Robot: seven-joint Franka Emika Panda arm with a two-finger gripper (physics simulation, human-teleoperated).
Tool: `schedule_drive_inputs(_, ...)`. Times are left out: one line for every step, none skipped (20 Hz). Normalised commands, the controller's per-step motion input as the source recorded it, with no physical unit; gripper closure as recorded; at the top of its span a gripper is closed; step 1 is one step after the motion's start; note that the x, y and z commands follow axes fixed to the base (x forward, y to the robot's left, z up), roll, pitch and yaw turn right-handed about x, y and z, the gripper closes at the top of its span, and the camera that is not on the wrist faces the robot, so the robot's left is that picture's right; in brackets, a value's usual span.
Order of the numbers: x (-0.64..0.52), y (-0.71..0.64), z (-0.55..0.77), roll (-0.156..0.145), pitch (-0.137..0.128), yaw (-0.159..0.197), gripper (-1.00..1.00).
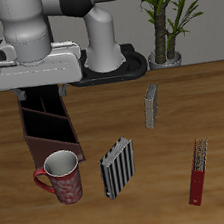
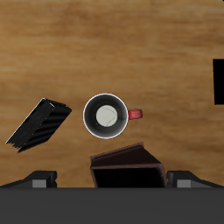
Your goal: Place the red mug into the right desk caddy's right compartment
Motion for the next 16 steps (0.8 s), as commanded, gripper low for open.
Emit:
schedule_drive_inputs(-0.02, 0.05, 0.00, 0.000, 0.000, 0.000, -1.00)
schedule_drive_inputs(0.25, -0.33, -0.26, 0.106, 0.007, 0.033, -1.00)
schedule_drive_inputs(0.10, -0.51, -0.21, -0.150, -0.026, -0.106, -1.00)
schedule_drive_inputs(0.23, -0.16, -0.28, 0.071, 0.009, 0.029, -1.00)
schedule_drive_inputs(0.16, -0.35, -0.22, 0.022, -0.046, 0.050, -1.00)
schedule_drive_inputs(0.15, -0.40, -0.22, -0.085, -0.030, -0.096, -1.00)
schedule_drive_inputs(0.11, -0.21, -0.21, 0.092, -0.045, -0.028, -1.00)
schedule_drive_inputs(0.06, -0.36, -0.21, -0.104, -0.100, 0.028, -1.00)
schedule_drive_inputs(-0.03, 0.06, 0.01, 0.000, 0.000, 0.000, -1.00)
schedule_drive_inputs(0.09, -0.29, -0.62, -0.059, -0.077, -0.010, -1.00)
schedule_drive_inputs(-0.08, -0.11, -0.30, -0.080, -0.064, -0.105, -1.00)
schedule_drive_inputs(-0.03, 0.08, -0.24, 0.017, -0.078, -0.009, -1.00)
schedule_drive_inputs(-0.06, 0.08, 0.00, 0.000, 0.000, 0.000, -1.00)
schedule_drive_inputs(-0.02, 0.13, -0.41, 0.090, -0.093, 0.036, -1.00)
schedule_drive_inputs(-0.05, -0.02, -0.12, -0.047, -0.081, -0.007, -1.00)
schedule_drive_inputs(0.00, 0.00, 0.00, 0.000, 0.000, 0.000, -1.00)
